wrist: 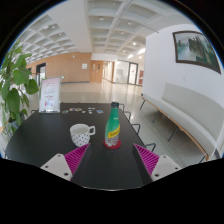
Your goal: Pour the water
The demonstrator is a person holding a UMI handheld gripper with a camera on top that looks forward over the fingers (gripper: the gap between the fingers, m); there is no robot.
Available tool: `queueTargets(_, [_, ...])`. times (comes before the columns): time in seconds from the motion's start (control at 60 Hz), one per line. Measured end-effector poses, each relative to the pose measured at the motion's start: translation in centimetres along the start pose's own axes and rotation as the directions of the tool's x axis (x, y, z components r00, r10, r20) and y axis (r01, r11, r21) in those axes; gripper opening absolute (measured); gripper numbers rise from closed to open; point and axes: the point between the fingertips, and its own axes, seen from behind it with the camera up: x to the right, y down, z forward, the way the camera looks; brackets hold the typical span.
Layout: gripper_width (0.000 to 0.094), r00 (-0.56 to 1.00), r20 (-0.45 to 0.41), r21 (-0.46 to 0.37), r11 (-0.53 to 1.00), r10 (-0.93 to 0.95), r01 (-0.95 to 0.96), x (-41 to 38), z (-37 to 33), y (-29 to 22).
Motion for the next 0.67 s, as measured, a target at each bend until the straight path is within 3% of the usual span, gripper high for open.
queueTargets(0.333, [0.0860,0.999,0.046,0.018,1.000,-0.014,0.013,-2.4,-7.5,0.8])
queueTargets(0.667, [0.0858,0.999,0.040,0.018,0.999,-0.029,0.029,-2.5,-8.5,1.8])
